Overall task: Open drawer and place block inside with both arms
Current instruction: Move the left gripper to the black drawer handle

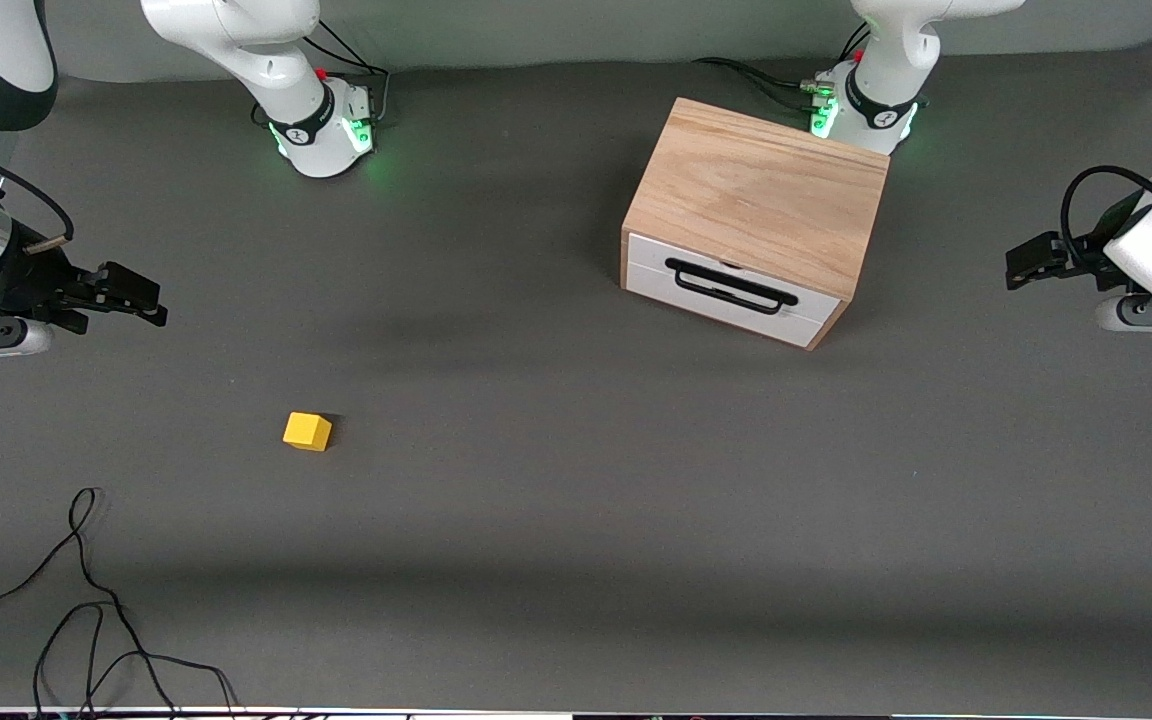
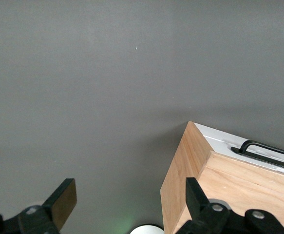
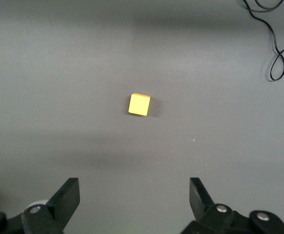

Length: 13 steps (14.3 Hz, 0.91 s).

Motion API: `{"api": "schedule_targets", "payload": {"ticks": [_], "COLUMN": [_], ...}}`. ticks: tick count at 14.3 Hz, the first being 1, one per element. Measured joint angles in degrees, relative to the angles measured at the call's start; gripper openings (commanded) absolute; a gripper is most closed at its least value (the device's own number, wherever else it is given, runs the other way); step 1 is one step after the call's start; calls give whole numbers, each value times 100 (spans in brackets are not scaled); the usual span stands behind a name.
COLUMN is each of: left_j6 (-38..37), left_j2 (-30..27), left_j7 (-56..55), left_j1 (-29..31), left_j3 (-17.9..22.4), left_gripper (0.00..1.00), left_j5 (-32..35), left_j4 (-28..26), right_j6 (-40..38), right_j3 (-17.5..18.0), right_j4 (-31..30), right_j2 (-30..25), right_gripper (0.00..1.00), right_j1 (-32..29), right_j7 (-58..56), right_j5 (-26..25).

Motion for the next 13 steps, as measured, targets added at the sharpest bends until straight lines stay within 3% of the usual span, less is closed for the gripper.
{"api": "schedule_targets", "payload": {"ticks": [8, 13], "left_j6": [6, 14], "left_j2": [27, 185], "left_j7": [-185, -2353], "left_j1": [-23, -723], "left_j3": [-29, -231], "left_gripper": [100, 100], "left_j5": [-3, -20], "left_j4": [0, 0], "right_j6": [11, 16], "right_j3": [-30, -34], "right_j4": [-37, -38], "right_j2": [24, 101], "right_gripper": [100, 100], "right_j1": [-25, -26], "right_j7": [0, 0], "right_j5": [0, 0]}}
